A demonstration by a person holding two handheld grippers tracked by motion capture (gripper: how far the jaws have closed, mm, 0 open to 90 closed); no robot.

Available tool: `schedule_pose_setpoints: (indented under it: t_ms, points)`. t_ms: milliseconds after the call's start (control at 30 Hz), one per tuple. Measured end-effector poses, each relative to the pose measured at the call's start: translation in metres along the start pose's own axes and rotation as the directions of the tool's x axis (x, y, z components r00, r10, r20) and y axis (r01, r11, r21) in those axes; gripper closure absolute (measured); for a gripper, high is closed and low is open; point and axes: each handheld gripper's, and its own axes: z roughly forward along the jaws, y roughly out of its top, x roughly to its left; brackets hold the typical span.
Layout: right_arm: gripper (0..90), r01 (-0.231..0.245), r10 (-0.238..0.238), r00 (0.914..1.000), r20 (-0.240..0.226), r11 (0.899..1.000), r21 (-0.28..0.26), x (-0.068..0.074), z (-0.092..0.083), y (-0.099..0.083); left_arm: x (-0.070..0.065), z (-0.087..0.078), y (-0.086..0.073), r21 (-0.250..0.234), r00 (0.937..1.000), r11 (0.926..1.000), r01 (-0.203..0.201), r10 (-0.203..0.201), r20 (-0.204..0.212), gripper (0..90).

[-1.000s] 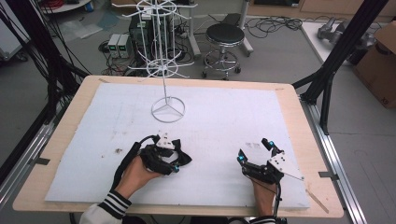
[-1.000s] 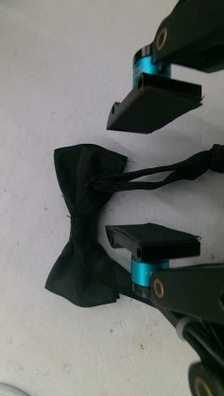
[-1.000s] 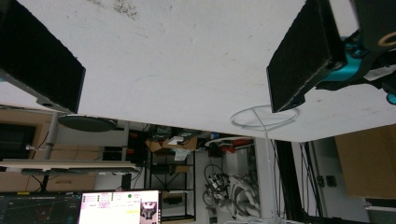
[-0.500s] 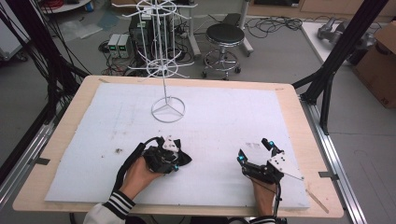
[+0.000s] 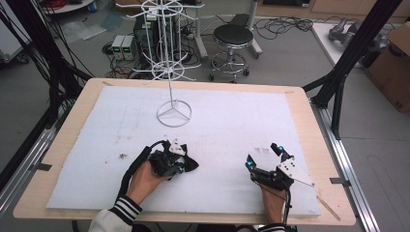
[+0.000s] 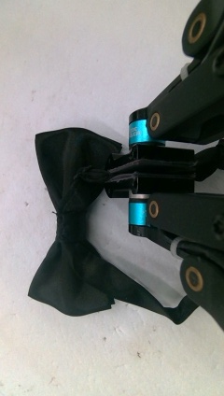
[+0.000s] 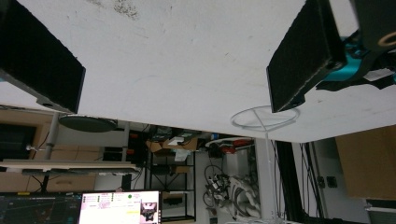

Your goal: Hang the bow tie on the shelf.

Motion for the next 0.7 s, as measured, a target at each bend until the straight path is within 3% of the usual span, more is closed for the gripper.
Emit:
schedule_pose_setpoints:
  t_ms: [300, 500, 700]
  points:
    - [3.4, 0.001, -0.001, 1.0, -0.001, 1.0, 0.002, 0.0, 0.0, 0.0, 0.001, -0.005, 0.0, -0.032, 0.9995, 0.9995, -0.008, 0.007, -0.03, 87.2]
    - [3.4, 0.0, 0.0, 1.0, -0.001, 1.0, 0.0, 0.0, 0.0, 0.0, 0.005, -0.012, -0.003, -0.092, 0.9994, 0.9957, 0.007, -0.01, -0.034, 87.2]
    - [3.4, -0.002, 0.002, 1.0, -0.001, 1.0, 0.001, 0.0, 0.0, 0.0, 0.007, -0.022, -0.005, -0.158, 0.9989, 0.9873, 0.014, -0.021, -0.043, 87.2]
